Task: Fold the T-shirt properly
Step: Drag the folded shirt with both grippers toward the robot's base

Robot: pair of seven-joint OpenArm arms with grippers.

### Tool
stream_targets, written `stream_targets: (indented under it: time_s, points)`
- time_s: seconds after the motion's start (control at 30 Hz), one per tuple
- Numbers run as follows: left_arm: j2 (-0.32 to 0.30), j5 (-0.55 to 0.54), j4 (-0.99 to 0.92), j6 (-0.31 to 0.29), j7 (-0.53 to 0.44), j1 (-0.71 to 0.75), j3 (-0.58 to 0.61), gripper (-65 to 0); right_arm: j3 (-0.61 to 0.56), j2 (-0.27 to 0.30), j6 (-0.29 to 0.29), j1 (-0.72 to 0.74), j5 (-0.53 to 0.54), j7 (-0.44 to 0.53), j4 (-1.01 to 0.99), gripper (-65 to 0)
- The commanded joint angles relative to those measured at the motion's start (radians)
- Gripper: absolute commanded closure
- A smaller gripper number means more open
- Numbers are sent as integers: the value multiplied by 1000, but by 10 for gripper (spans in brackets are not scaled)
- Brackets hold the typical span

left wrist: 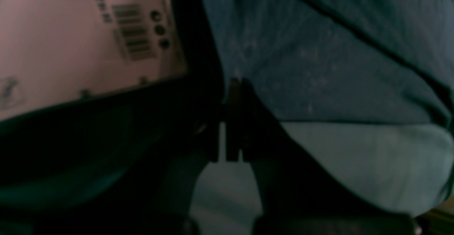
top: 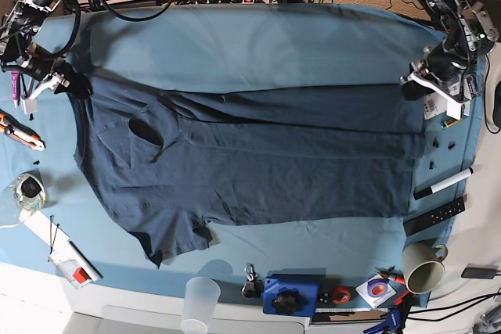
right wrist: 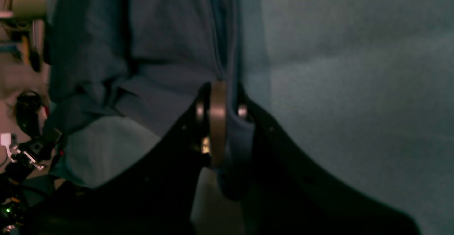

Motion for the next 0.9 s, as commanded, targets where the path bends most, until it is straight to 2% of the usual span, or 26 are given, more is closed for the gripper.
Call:
stream_targets:
  time_s: [0.0, 0.17, 0.4, 0.5, 0.63, 0.8, 0.87]
  points:
    - [-22, -10, 20, -1, -2, 4, -4, 0, 18, 29, 2, 9, 40, 13, 31, 0]
    - [-26, -49, 21, -1, 2, 49, -4, 0, 46, 29, 2, -12, 46, 13, 96, 0]
    - [-26, -50, 65, -2, 23, 97, -4, 0, 47, 29, 2, -124, 47, 13, 183, 0]
    - [-26, -50, 109, -32, 26, 134, -4, 0, 48, 29, 2, -161, 53, 13, 198, 0]
    - [-26, -50, 175, -32, 24, 190, -4, 0, 55, 29, 2, -206, 82, 13, 211, 0]
    - [-26, -49, 220, -32, 21, 226, -39, 0, 124, 29, 2, -253, 100, 13, 230, 0]
    - [-26, -50, 219, -50, 22, 236, -63, 0, 150, 29, 2, -262, 90, 13, 233, 0]
